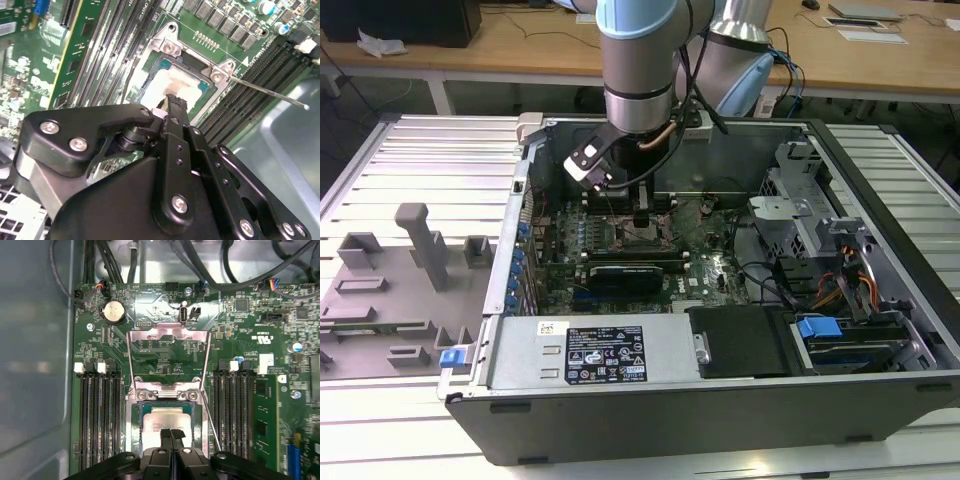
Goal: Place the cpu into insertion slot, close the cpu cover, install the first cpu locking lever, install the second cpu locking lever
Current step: 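Place the cpu into insertion slot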
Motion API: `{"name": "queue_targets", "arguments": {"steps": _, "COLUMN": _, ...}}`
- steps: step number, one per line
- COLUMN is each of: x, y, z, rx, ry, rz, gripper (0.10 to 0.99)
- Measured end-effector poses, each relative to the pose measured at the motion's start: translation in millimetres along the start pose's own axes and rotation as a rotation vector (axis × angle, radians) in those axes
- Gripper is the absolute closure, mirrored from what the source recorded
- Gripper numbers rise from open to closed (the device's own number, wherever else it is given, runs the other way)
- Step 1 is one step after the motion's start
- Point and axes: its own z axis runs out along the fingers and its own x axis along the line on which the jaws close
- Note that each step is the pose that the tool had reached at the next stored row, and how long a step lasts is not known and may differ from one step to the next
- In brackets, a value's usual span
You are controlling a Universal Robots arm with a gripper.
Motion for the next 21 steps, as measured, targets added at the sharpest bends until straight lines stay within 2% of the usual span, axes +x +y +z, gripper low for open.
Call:
{"name": "queue_targets", "arguments": {"steps": 3, "x": 0.2, "y": 0.9, "z": -10.2, "rx": 0.0, "ry": -0.0062, "rz": -0.001, "gripper": 0.98}}
{"name": "queue_targets", "arguments": {"steps": 7, "x": 0.5, "y": 2.8, "z": -31.2, "rx": 0.0, "ry": -0.0173, "rz": -0.002, "gripper": 0.98}}
{"name": "queue_targets", "arguments": {"steps": 9, "x": 0.6, "y": 3.2, "z": -35.9, "rx": 0.0, "ry": -0.0204, "rz": -0.002, "gripper": 0.98}}
{"name": "queue_targets", "arguments": {"steps": 11, "x": 0.6, "y": 3.3, "z": -36.1, "rx": 0.0, "ry": -0.0205, "rz": -0.002, "gripper": 0.98}}
{"name": "queue_targets", "arguments": {"steps": 12, "x": 0.5, "y": 3.8, "z": -36.1, "rx": 0.008, "ry": -0.0206, "rz": -0.002, "gripper": 0.98}}
{"name": "queue_targets", "arguments": {"steps": 13, "x": 0.3, "y": 5.4, "z": -35.8, "rx": 0.038, "ry": -0.0201, "rz": -0.002, "gripper": 0.98}}
{"name": "queue_targets", "arguments": {"steps": 14, "x": 0.3, "y": 5.4, "z": -35.9, "rx": 0.038, "ry": -0.0202, "rz": -0.002, "gripper": 0.98}}
{"name": "queue_targets", "arguments": {"steps": 18, "x": 0.2, "y": 13.2, "z": -35.2, "rx": 0.038, "ry": -0.0201, "rz": -0.002, "gripper": 0.98}}
{"name": "queue_targets", "arguments": {"steps": 21, "x": 0.2, "y": 13.8, "z": -35.1, "rx": 0.038, "ry": -0.0201, "rz": -0.002, "gripper": 0.98}}
